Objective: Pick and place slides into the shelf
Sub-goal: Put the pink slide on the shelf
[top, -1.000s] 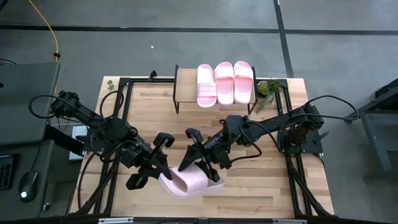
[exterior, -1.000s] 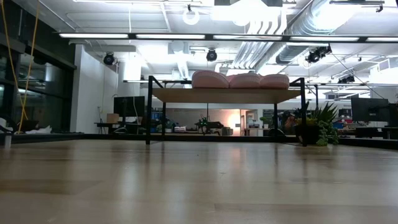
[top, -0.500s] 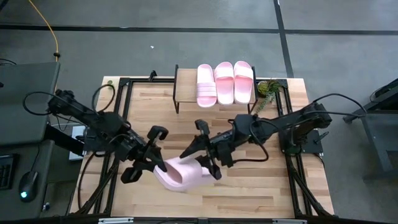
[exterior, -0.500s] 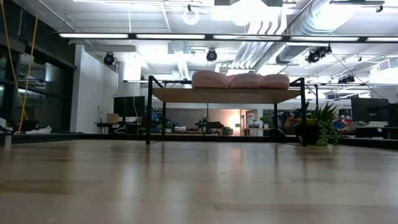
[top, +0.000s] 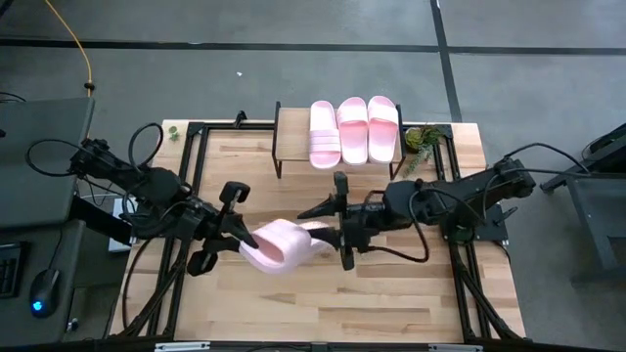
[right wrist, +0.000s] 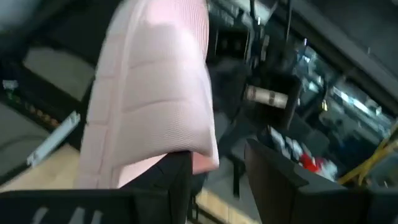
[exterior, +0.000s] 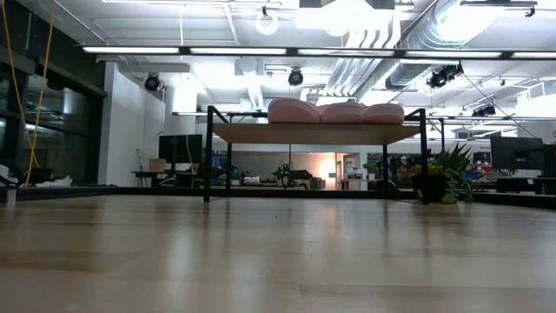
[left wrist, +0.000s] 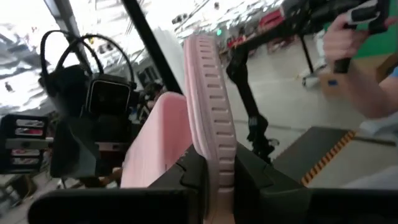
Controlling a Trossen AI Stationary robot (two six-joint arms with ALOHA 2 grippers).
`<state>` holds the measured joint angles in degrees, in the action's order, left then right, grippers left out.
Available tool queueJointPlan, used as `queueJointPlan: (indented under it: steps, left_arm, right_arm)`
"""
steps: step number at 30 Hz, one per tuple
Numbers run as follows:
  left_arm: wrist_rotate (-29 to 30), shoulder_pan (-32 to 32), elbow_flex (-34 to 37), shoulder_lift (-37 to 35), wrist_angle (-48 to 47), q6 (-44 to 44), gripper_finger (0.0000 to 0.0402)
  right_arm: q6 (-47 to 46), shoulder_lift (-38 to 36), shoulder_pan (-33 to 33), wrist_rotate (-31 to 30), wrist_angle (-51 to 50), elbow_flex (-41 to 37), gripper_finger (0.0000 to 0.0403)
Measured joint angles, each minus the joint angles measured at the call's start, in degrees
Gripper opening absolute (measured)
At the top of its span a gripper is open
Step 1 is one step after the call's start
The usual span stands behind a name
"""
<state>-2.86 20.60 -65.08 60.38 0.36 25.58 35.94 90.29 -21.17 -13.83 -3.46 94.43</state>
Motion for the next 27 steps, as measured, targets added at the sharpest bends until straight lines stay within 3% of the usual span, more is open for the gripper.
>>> queueJointPlan:
  steps: [11,16,23,27]
  left_arm:
    - [9.6,0.0,0.0,0.0,-7.9,2.7,0.0033]
    - [13.4,0.0,0.0,0.0,-10.0,4.5,0.0030]
    - [23.2,0.0,0.0,0.0,-13.9,6.3,0.0031]
    - [24.3,0.0,0.0,-0.2,-14.7,6.6,0.0030]
  right_arm:
    - [-4.2,0.0,0.2,-15.2,-11.3,0.0,0.0134]
    - [-6.5,-0.1,0.2,-19.3,-15.0,0.0,0.0134]
    - [-12.2,-1.9,0.2,-28.2,-23.2,0.0,0.0133]
    - [-15.4,-3.0,0.3,-30.8,-26.2,0.0,0.0133]
